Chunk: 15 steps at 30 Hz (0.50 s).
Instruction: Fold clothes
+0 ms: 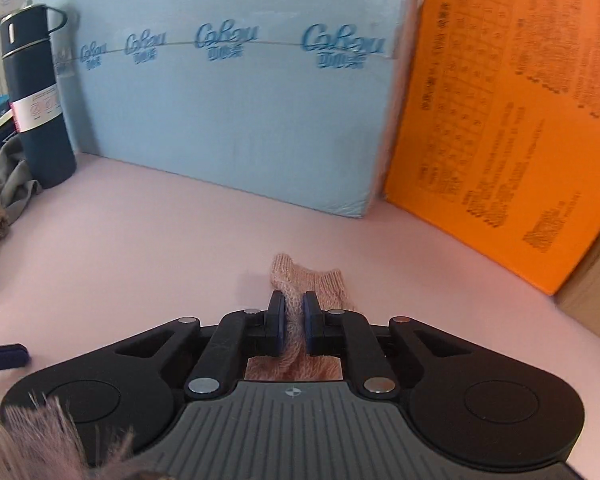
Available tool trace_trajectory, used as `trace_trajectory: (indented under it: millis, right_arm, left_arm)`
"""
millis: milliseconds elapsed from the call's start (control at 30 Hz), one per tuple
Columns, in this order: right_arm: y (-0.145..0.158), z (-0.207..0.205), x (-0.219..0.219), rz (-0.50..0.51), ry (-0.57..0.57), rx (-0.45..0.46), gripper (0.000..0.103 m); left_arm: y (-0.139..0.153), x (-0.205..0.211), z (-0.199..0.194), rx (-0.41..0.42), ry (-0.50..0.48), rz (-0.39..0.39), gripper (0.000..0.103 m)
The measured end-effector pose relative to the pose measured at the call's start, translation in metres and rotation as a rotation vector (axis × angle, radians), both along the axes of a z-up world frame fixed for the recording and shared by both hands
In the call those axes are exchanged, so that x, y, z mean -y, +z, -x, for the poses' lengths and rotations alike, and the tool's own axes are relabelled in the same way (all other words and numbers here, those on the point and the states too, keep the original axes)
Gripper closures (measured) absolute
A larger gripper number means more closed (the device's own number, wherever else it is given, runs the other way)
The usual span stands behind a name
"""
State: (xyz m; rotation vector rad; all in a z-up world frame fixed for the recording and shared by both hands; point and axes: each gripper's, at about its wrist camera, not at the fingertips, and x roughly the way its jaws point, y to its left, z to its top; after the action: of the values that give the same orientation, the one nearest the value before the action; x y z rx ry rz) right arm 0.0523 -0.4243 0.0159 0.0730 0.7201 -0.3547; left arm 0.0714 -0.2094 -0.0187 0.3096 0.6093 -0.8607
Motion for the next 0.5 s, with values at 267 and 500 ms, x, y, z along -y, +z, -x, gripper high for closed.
trace_trajectory:
  millis: [267,500]
  right_arm:
    - [-0.005,0.085,0.053,0.017,-0.190,-0.009,0.094]
    - [0.011,0.155,0.036,0.070,-0.188,0.119,0.056]
  left_arm:
    - [-0.002,-0.002,0.000,-0.003,0.013,-0.002,0.028]
    - [-0.002,-0.007,-0.004,-0.036,0.007,0.024,0.020]
